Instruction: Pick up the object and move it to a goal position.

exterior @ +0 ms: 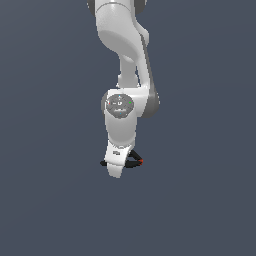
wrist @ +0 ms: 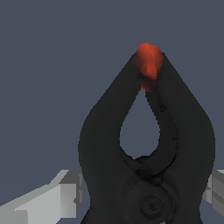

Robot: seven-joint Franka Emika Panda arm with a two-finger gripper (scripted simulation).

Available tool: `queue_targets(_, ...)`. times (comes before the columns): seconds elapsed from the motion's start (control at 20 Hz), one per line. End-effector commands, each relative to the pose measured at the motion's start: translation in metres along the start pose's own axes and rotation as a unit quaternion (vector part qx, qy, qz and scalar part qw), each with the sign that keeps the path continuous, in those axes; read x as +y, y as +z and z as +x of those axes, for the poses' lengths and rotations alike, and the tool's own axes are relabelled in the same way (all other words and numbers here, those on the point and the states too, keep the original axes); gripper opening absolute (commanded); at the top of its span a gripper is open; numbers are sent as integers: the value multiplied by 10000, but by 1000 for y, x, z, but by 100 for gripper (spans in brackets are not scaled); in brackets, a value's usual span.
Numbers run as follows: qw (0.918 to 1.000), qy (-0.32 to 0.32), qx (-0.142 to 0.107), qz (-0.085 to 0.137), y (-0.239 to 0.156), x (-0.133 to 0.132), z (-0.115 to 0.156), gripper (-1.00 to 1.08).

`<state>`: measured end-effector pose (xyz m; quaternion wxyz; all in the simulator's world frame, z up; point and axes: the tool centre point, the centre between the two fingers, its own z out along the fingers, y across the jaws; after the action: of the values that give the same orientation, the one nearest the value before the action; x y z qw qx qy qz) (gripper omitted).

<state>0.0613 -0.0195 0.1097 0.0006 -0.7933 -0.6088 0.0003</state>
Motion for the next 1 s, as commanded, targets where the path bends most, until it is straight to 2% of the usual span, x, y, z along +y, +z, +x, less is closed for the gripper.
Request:
queue_targets(0.0, 10000, -2, 5, -10, -26, 9, -12, -100)
queue_targets(0.5, 10000, -3, 8, -8, -117, 46, -57, -100)
queue_targets(0.95, 10000, 1, 4, -6, -159, 65, -78, -100)
